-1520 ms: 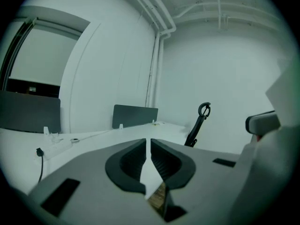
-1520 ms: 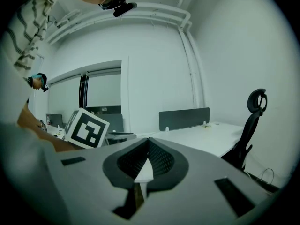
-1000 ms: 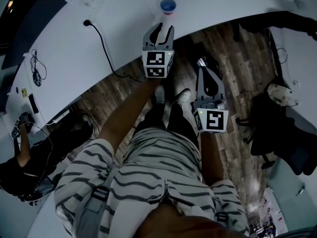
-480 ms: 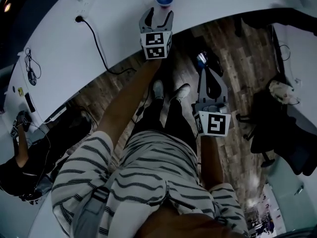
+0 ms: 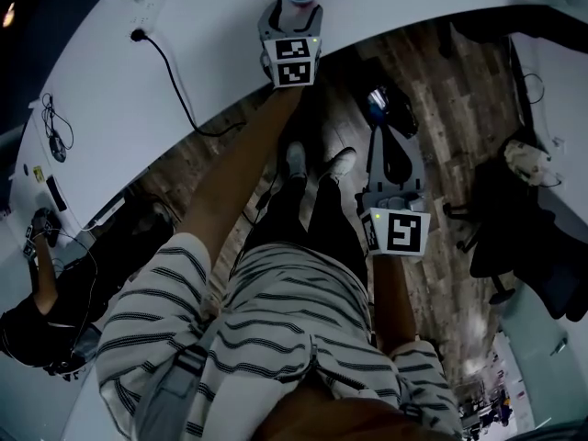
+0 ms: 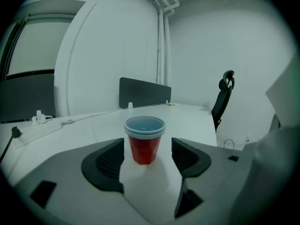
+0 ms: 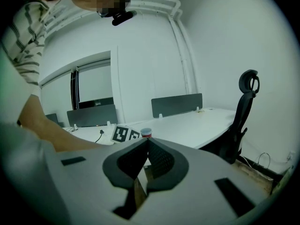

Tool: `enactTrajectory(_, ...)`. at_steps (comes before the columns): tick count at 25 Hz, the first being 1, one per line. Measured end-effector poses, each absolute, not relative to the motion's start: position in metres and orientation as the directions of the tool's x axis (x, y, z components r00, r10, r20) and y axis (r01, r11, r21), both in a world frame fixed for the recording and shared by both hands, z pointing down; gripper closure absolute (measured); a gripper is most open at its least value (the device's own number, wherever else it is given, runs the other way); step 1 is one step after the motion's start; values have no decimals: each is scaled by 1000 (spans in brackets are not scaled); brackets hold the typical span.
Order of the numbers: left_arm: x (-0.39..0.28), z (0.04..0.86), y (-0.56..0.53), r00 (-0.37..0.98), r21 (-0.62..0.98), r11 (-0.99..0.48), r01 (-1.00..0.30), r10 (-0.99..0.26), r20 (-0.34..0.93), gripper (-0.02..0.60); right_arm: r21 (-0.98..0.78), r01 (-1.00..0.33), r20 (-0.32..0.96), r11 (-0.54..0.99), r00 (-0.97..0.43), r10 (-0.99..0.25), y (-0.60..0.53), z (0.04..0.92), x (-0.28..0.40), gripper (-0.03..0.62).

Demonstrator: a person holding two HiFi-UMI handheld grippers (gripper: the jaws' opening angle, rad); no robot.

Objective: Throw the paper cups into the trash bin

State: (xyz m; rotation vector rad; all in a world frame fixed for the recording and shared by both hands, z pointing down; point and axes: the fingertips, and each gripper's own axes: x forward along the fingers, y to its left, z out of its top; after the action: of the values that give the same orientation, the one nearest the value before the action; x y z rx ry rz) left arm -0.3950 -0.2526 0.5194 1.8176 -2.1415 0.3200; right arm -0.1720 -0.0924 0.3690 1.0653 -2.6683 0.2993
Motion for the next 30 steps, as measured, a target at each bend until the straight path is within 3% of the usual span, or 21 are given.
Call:
enactTrajectory(12, -409, 535, -277, -175, 18, 199, -980, -896, 407, 256, -72, -690, 326, 720, -698, -637, -87, 378, -174, 585)
enactTrajectory(30, -403, 512, -280, -171, 23, 197, -980, -898, 405, 281, -66, -727, 332, 684, -662, -672, -90, 378, -155, 585)
